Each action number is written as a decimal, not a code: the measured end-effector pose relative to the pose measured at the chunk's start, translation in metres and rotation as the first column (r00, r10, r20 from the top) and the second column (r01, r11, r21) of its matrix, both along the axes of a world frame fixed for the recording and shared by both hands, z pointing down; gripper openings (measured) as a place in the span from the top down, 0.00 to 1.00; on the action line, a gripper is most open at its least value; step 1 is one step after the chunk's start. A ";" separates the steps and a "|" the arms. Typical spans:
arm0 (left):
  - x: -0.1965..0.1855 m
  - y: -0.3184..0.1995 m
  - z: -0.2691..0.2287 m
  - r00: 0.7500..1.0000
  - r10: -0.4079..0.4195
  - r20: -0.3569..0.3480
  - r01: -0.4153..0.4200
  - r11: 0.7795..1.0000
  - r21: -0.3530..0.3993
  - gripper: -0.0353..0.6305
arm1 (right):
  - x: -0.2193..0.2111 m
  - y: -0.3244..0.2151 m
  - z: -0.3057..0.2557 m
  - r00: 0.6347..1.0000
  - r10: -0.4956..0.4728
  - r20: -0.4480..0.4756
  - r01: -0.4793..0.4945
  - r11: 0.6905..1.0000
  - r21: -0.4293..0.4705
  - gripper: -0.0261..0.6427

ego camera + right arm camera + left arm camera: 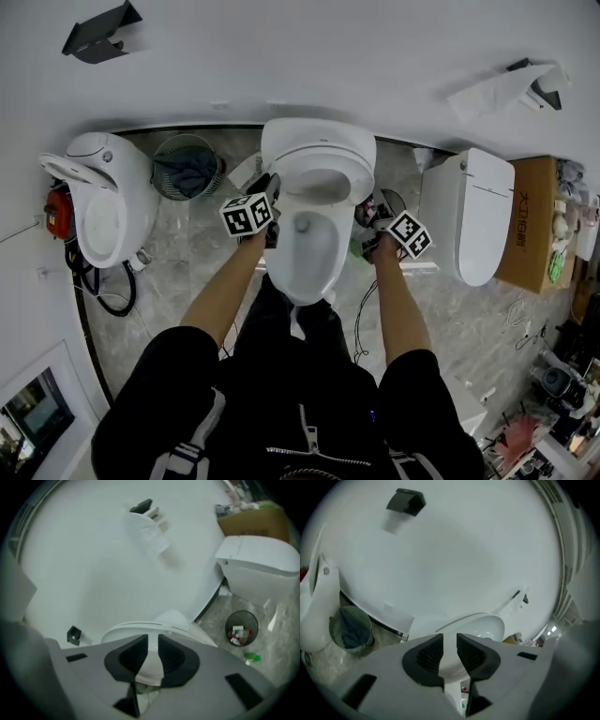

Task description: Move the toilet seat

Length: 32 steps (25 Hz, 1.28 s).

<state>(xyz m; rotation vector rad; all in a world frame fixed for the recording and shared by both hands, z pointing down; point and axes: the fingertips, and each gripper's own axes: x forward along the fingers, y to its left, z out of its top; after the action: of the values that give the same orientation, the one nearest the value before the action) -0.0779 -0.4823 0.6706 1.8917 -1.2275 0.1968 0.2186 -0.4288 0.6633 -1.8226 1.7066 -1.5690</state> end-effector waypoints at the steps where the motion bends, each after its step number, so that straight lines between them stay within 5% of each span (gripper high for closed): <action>1: 0.003 0.004 -0.008 0.999 0.028 0.034 -0.029 0.999 0.037 0.83 | -0.002 0.005 -0.009 0.998 -0.043 -0.046 0.044 0.999 0.015 0.87; 6: 0.018 0.033 -0.054 0.983 0.107 0.152 -0.133 0.976 0.173 0.94 | -0.012 0.031 -0.059 0.957 -0.189 -0.219 0.214 0.972 0.099 0.96; 11: 0.033 0.073 -0.097 0.964 0.135 0.231 -0.196 0.945 0.264 0.94 | -0.030 0.058 -0.112 0.874 -0.305 -0.379 0.395 0.900 0.185 0.96; 18: 0.048 0.140 -0.157 0.942 0.136 0.307 -0.254 0.887 0.385 0.94 | -0.048 0.118 -0.170 0.760 -0.322 -0.564 0.533 0.805 0.259 0.96; 26: 0.059 0.216 -0.207 0.926 0.130 0.356 -0.298 0.829 0.473 0.94 | -0.050 0.196 -0.223 0.713 -0.266 -0.649 0.584 0.738 0.339 0.96; 32: 0.065 0.265 -0.227 0.925 0.124 0.358 -0.302 0.812 0.499 0.94 | -0.046 0.244 -0.240 0.712 -0.243 -0.659 0.587 0.721 0.368 0.96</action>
<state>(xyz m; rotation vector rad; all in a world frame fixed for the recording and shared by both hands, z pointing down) -0.0125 -0.2169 0.4433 2.5888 -1.3731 0.2976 0.1726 -0.1850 0.4229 -1.7159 2.6753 -0.4451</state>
